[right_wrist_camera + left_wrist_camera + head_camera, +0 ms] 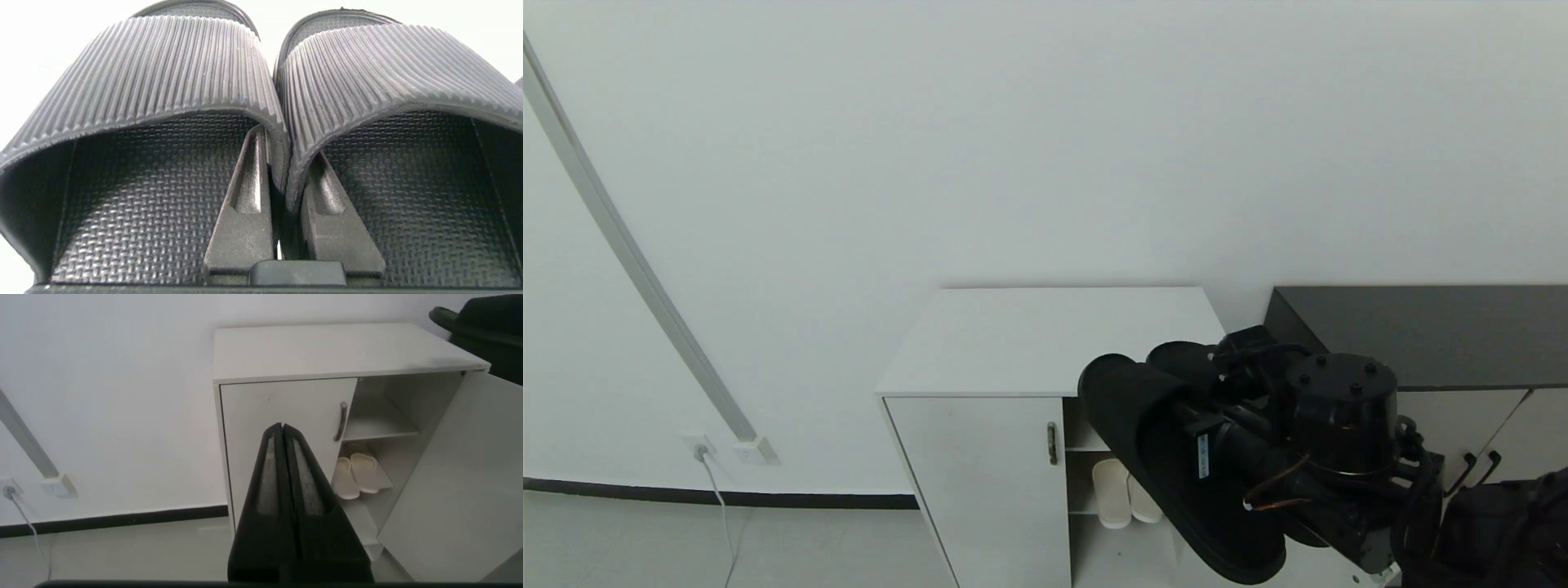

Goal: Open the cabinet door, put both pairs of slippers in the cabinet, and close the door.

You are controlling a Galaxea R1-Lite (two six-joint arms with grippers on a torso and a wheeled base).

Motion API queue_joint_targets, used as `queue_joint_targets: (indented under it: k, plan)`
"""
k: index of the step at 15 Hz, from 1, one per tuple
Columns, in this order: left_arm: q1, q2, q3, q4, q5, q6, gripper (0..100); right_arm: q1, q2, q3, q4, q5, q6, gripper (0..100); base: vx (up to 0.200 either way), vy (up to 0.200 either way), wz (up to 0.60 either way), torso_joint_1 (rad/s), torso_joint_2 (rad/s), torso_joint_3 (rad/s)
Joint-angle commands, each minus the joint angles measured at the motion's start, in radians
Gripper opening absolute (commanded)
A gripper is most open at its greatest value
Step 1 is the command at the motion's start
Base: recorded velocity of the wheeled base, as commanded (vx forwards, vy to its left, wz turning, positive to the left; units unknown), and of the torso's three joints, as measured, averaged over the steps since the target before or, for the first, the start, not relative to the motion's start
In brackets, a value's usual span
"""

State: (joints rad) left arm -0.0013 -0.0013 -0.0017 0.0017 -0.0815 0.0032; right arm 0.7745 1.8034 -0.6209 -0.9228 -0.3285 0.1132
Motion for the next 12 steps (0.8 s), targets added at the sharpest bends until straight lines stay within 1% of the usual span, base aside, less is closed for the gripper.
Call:
queue_joint_targets:
  k: [1, 8, 12]
  plan:
    - [0.0, 0.001, 0.0, 0.0, 0.0, 0.0, 0, 0.0, 0.002, 0.007, -0.002, 0.002, -0.006, 0, 0.0, 0.0, 0.0, 0.0, 0.0, 0.0]
    - [0.0, 0.001, 0.0, 0.0, 0.0, 0.0, 0, 0.0, 0.014, 0.015, -0.002, 0.002, -0.012, 0, 0.0, 0.0, 0.0, 0.0, 0.0, 0.0]
    - [0.0, 0.001, 0.0, 0.0, 0.0, 0.0, 0, 0.0, 0.014, 0.018, -0.002, 0.002, -0.012, 0, 0.0, 0.0, 0.0, -0.135, 0.29, 0.157]
